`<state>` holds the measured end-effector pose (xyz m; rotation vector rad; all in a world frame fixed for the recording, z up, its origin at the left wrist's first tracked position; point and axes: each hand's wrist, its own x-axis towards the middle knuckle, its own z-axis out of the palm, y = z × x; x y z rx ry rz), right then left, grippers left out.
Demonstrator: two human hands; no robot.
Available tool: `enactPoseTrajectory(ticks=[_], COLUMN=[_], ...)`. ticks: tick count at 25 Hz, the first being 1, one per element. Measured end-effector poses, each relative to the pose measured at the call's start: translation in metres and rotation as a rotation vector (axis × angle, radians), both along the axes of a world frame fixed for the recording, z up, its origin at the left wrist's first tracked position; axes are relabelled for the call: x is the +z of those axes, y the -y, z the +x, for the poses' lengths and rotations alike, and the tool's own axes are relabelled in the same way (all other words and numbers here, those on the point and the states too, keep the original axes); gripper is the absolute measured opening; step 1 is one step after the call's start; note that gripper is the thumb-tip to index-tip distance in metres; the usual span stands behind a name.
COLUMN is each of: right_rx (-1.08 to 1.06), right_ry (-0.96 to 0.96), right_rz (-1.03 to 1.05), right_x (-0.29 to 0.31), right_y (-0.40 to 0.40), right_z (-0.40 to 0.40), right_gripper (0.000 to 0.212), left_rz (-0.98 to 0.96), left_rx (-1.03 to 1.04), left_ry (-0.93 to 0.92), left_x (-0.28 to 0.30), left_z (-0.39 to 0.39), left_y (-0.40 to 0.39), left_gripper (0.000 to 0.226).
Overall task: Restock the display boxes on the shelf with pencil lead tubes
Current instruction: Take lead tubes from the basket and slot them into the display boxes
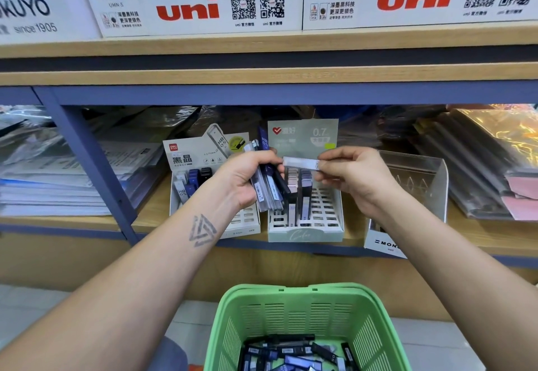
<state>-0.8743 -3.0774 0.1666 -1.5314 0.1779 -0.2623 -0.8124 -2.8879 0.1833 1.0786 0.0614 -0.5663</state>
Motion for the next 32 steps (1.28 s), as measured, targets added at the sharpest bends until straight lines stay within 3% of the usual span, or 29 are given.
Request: enactPoseTrajectory(ticks=[10, 15, 20, 26, 32], right_rx=[0.21, 0.075, 0.097, 0.022, 0.013], right_ry=[-0.014, 0.056, 0.085, 0.105, 0.165], right_rz=[-0.07, 0.065, -0.205, -0.031, -0.296], right_x=[0.004, 0.004, -0.001, -0.002, 0.008], right_y=[0.004, -0.013, -0.026, -0.02, -0.047], right_z=[-0.006, -0.003, -0.001, 0.006, 0.016], right_gripper=[0.025, 0.023, 0.023, 0.017, 0.024], left_rz=[-0.045, -0.082, -0.023, -0.053, 0.053], left_rx=[0.04, 0.011, -0.006, 0.082, 0.206], left_ry=[0.012, -0.004, 0.004, -0.028, -0.096], left_x=[0.0, 0.001, -0.004, 0.005, 0.008], left_z=[0.001, -0.002, -0.004, -0.001, 0.012], left_y=[-0.001, 0.0, 0.007, -0.01, -0.059], left_gripper=[0.018, 0.014, 0.016, 0.013, 0.008])
